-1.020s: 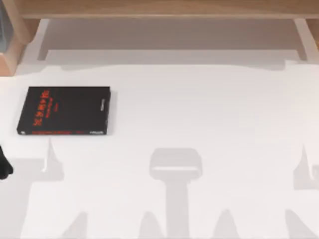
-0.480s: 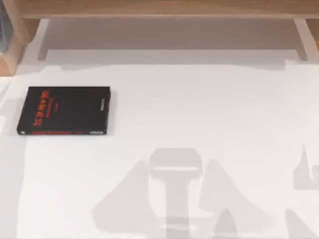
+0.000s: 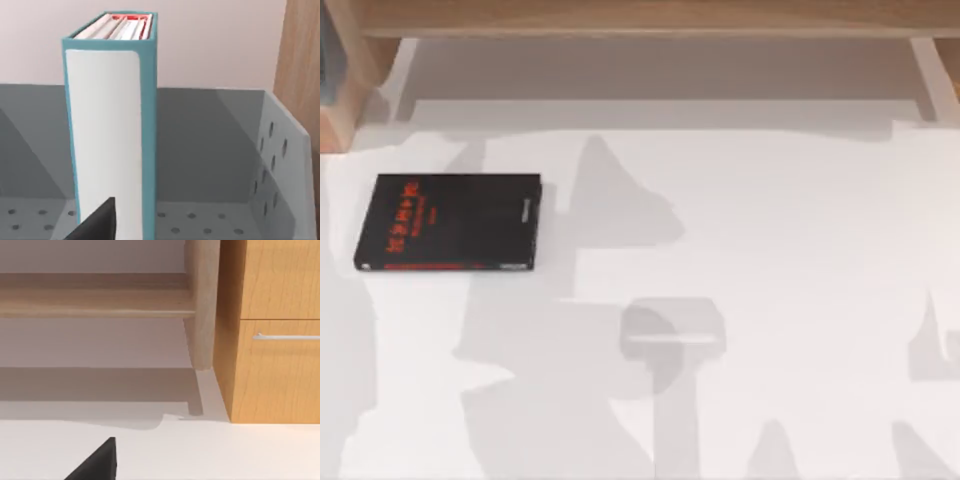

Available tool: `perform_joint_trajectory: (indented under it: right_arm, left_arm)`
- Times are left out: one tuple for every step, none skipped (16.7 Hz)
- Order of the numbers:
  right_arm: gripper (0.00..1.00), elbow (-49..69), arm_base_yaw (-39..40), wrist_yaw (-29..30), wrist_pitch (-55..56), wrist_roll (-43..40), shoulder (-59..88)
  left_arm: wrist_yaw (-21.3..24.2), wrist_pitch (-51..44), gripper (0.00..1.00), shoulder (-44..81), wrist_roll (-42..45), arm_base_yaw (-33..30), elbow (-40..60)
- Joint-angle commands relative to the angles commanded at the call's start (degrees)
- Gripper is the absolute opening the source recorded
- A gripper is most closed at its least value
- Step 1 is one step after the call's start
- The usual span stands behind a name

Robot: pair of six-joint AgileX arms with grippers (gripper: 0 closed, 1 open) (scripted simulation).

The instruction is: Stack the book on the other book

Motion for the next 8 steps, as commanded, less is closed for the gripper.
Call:
perform_joint_trajectory:
  right_arm:
    - [1.00,0.0,0.0,0.0,0.0,0.0,0.0]
    - [1.00,0.0,0.0,0.0,0.0,0.0,0.0]
    - [1.00,0.0,0.0,0.0,0.0,0.0,0.0]
    - [1.00,0.0,0.0,0.0,0.0,0.0,0.0]
    - [1.00,0.0,0.0,0.0,0.0,0.0,0.0]
    - [1.00,0.0,0.0,0.0,0.0,0.0,0.0]
    - [1.00,0.0,0.0,0.0,0.0,0.0,0.0]
    - [1.00,0.0,0.0,0.0,0.0,0.0,0.0]
  left_arm:
    - [0.9,1.2,1.00,4.4,0.0,0.8,2.9]
    - [1.7,2.3,1.00,8.3,0.0,1.5,5.5]
    - [2.4,3.3,1.00,11.6,0.0,2.1,7.8]
    - [2.9,4.1,1.00,14.3,-0.1,2.7,9.7]
    - [3.4,4.7,1.00,16.4,-0.1,3.1,11.2]
    - [3.7,5.1,1.00,17.8,-0.1,3.4,12.3]
    - [3.9,5.4,1.00,18.7,-0.1,3.5,12.9]
    - [4.0,5.5,1.00,18.9,-0.1,3.6,13.1]
